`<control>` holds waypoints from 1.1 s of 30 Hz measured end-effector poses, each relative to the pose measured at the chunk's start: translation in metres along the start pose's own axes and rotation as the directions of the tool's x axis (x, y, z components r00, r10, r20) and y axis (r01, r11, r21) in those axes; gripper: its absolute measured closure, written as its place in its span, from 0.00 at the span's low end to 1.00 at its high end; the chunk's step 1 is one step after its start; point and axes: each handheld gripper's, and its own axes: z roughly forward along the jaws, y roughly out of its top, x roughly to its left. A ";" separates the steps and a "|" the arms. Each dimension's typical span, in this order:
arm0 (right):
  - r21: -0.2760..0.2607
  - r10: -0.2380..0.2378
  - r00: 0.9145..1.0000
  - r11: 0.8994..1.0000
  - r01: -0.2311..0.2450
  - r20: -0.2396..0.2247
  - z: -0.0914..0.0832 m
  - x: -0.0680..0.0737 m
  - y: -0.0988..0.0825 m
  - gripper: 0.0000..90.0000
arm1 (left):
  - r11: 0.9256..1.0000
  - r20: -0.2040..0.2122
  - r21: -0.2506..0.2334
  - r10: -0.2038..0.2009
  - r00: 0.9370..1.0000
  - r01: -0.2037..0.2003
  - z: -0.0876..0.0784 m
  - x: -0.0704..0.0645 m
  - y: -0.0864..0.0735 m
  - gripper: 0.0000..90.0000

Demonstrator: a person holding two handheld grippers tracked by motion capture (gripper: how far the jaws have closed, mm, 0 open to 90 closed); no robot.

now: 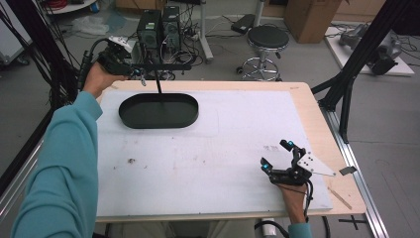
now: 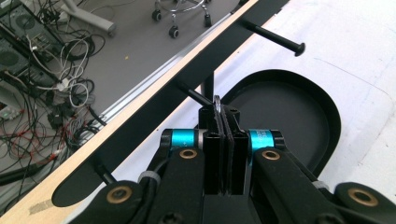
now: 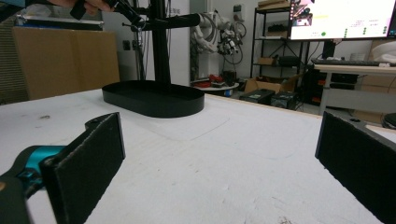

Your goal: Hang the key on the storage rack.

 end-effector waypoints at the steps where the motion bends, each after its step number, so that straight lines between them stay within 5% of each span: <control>1: 0.000 0.001 1.000 1.000 -0.001 0.001 0.000 0.000 0.000 0.01 | 1.000 -0.005 0.002 0.004 1.000 -0.004 0.000 0.000 0.000 0.97; 3: 0.000 0.000 1.000 1.000 0.000 0.000 0.000 0.000 0.000 0.01 | 1.000 -0.012 -0.011 0.002 1.000 -0.002 0.001 0.000 0.001 0.97; 9: 0.004 0.001 1.000 1.000 -0.001 -0.003 0.000 0.000 0.000 0.01 | 0.999 -0.056 -0.047 -0.021 0.998 0.018 -0.002 0.004 0.000 0.67; 12: 0.003 -0.001 1.000 1.000 0.001 -0.004 0.000 0.000 0.000 0.01 | 0.994 -0.055 -0.105 -0.007 0.998 0.001 -0.008 0.006 -0.001 0.48; 14: 0.003 -0.002 1.000 1.000 0.002 -0.003 0.000 0.000 0.000 0.01 | 0.986 -0.064 -0.164 -0.034 0.997 0.023 -0.014 0.004 -0.003 0.38; 15: 0.004 -0.001 1.000 1.000 0.001 -0.004 0.000 0.000 -0.001 0.01 | 0.980 -0.072 -0.195 -0.041 0.997 0.027 -0.018 0.003 -0.004 0.25; 16: 0.005 -0.002 1.000 1.000 0.002 -0.003 0.000 0.000 -0.001 0.01 | 0.971 -0.015 -0.235 -0.053 0.998 0.048 -0.022 0.001 -0.007 0.17; 18: 0.006 -0.002 1.000 1.000 0.002 -0.002 0.000 -0.001 -0.001 0.01 | 0.965 0.014 -0.257 -0.049 0.999 0.051 -0.025 -0.001 -0.009 0.11; 19: 0.006 -0.002 1.000 1.000 0.002 0.002 0.000 -0.001 -0.002 0.01 | 0.950 0.033 -0.311 -0.020 0.999 0.030 -0.032 -0.012 -0.014 0.03; 23: 0.003 0.021 1.000 1.000 -0.021 0.012 -0.002 -0.003 -0.002 0.01 | 0.929 0.062 -0.369 0.043 0.997 -0.017 -0.055 -0.035 -0.028 0.02; 28: 0.005 0.023 1.000 1.000 -0.023 0.016 -0.002 -0.003 -0.002 0.01 | 0.897 0.073 -0.440 0.069 0.995 -0.030 -0.079 -0.060 -0.061 0.02; 30: 0.003 0.010 1.000 1.000 -0.010 0.015 -0.001 -0.003 -0.002 0.01 | 0.894 0.070 -0.446 0.076 0.995 -0.037 -0.081 -0.065 -0.067 0.02; 33: 0.014 0.009 1.000 1.000 -0.009 0.004 0.000 -0.002 -0.003 0.01 | 0.847 0.057 -0.531 0.069 0.996 -0.028 -0.093 -0.087 -0.103 0.02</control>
